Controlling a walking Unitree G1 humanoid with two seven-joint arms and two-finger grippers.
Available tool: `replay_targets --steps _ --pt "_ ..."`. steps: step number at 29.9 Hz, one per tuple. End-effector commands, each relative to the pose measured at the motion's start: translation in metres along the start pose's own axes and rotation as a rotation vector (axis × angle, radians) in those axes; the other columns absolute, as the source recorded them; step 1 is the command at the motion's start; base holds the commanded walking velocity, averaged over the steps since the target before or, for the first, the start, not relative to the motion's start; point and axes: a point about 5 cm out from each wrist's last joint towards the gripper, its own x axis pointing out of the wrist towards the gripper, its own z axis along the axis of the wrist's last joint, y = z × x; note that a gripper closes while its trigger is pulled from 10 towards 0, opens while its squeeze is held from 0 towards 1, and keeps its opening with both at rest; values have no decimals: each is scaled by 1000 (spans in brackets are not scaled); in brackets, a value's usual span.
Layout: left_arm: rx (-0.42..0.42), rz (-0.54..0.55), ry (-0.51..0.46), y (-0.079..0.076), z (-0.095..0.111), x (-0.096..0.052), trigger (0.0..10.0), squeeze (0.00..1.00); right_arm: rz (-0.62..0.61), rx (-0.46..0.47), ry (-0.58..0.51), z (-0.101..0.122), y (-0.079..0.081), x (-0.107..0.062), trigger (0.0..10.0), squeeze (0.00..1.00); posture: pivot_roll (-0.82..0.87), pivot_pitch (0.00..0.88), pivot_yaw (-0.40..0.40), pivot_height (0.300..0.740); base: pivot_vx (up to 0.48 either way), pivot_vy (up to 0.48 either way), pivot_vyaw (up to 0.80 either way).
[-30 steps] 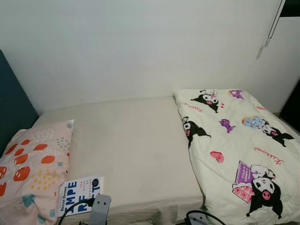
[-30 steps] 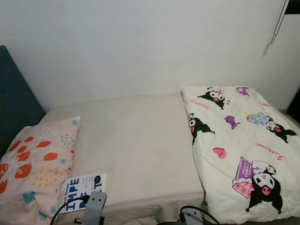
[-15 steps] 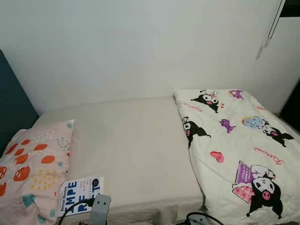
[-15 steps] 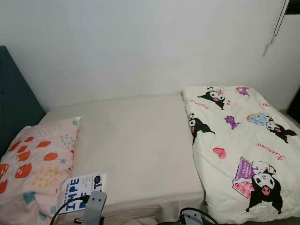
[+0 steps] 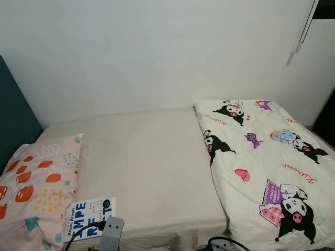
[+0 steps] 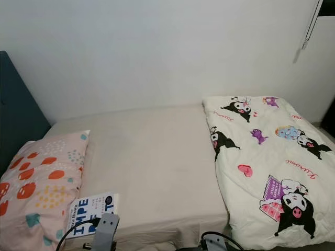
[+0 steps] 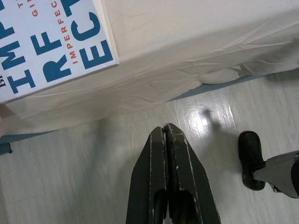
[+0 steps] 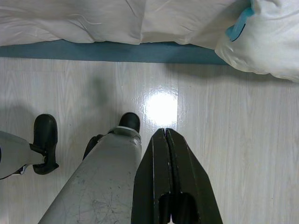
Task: Clean up the room
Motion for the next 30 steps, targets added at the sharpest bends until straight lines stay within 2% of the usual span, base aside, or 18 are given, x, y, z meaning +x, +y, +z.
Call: replay_targets --steps 1,11,12,17,20,21,24,25,28,29,30 --pt "1 10 20 2 -6 -2 10000 0 11 -6 3 -3 4 -1 10000 0 -1 22 25 740 0 0 0" --pt "-2 18 17 6 -6 -2 10000 0 12 -6 6 -3 6 -1 10000 0 3 25 24 740 0 0 0" --pt "-20 42 1 15 -1 -1 10000 0 18 -3 4 -2 8 -1 10000 0 7 35 23 740 0 0 0" --pt "-40 72 -16 26 4 0 10000 0 37 -13 0 0 9 0 10000 0 19 52 6 740 0 0 0" --pt "-45 73 -16 26 3 0 10000 0 37 -30 2 -2 7 -1 10000 0 5 47 22 740 0 0 0" --pt "-47 65 -11 23 1 -1 10000 0 28 -21 2 -3 3 -1 10000 0 -30 27 51 740 0 0 0" --pt "-33 51 9 18 -4 -2 10000 0 -3 -7 5 -5 -4 -1 10000 0 -35 48 48 740 0 0 0" --pt "-12 27 10 14 -5 -2 10000 0 -15 43 -4 -5 -5 -1 10000 0 -39 0 43 740 0 0 0" --pt "3 11 7 11 -5 -2 10000 0 -22 80 -12 -4 -7 -2 10000 0 -43 0 45 740 0 0 0" --pt "-8 22 16 8 -7 -2 10000 0 -30 57 -14 -5 -8 -2 10000 0 -21 57 27 740 0 0 0" --pt "-8 22 16 8 -7 -2 10000 0 -30 57 -14 -5 -8 -2 10000 0 -21 57 27 740 0 0 0"
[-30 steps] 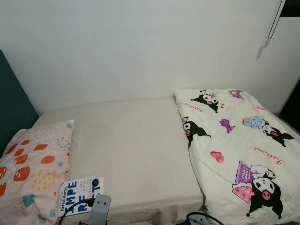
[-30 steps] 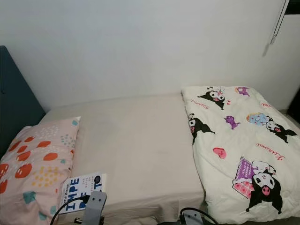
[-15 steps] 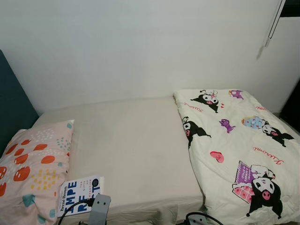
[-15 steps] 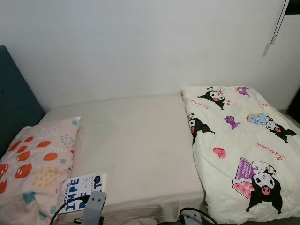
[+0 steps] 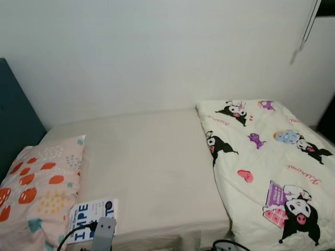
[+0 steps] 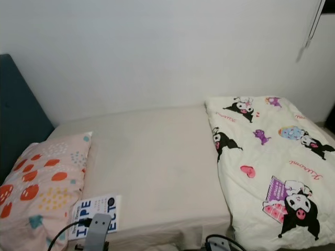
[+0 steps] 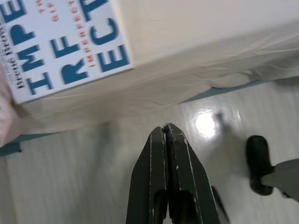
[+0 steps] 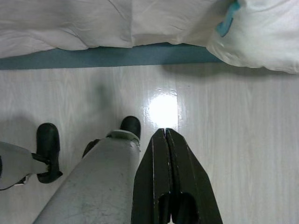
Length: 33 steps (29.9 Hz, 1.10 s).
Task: Clean up the room
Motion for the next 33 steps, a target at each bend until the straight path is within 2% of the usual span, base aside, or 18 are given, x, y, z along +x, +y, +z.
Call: replay_targets --steps 1,3,5,7,13,33 --pt "-11 7 15 -2 -5 -1 10000 0 12 -17 -7 0 4 0 10000 0 -26 27 27 740 0 0 0" --pt "-26 10 11 -4 -3 -1 10000 0 19 -37 -8 1 5 0 10000 0 -26 27 27 740 0 0 0" --pt "14 -15 15 -7 -5 -1 10000 0 34 -40 -12 4 8 1 10000 0 -9 28 13 740 0 0 0" --pt "14 -15 15 -7 -5 -1 10000 0 34 -40 -12 4 8 1 10000 0 -9 28 13 740 0 0 0" --pt "15 -1 16 -1 -7 -2 10000 0 51 -67 -9 7 14 1 10000 0 7 27 16 740 0 0 0" --pt "5 20 14 2 -7 -2 10000 0 32 -59 -41 13 12 2 10000 0 19 18 7 740 0 0 0"
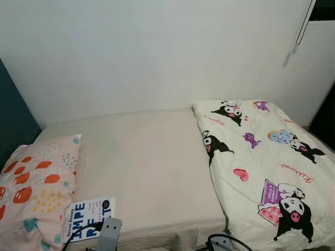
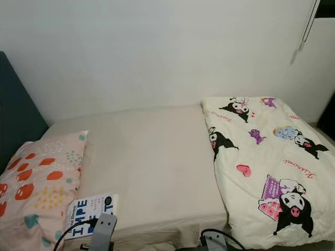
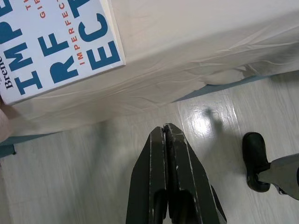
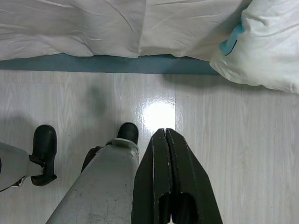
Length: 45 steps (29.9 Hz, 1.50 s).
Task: Clean up the room
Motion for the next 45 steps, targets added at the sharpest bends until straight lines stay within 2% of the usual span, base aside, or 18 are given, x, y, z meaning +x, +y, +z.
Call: replay_targets --steps 1,45 --pt "-13 16 12 4 -5 -2 10000 0 3 -10 -4 1 2 0 10000 0 19 18 7 740 0 0 0" --pt "-14 8 12 0 -5 -1 10000 0 10 -10 -7 1 2 0 10000 0 12 30 14 740 0 0 0"
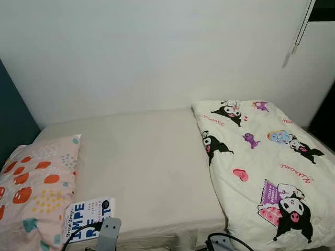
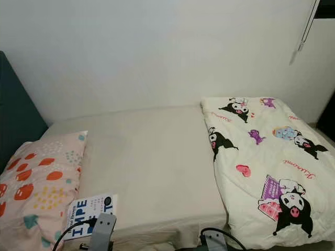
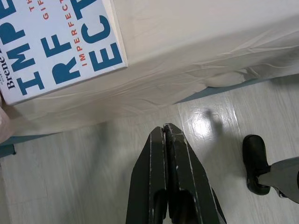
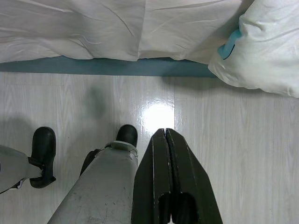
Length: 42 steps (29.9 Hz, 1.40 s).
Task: Clean up the room
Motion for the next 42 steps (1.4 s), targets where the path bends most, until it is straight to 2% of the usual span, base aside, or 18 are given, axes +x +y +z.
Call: replay_targets --steps 1,34,39,42 --pt "-6 -1 17 -1 -5 -1 10000 0 9 -7 1 -2 2 -1 10000 0 12 30 14 740 0 0 0" --pt "-2 -5 12 -2 -3 -1 10000 0 9 -9 9 -3 3 -1 10000 0 10 27 14 740 0 0 0" --pt "-2 -7 13 -2 -3 -1 10000 0 14 7 -1 -2 3 -1 10000 0 10 23 15 740 0 0 0" --pt "-12 -12 11 -3 -3 -1 10000 0 10 71 -37 2 1 0 10000 0 8 18 17 740 0 0 0"
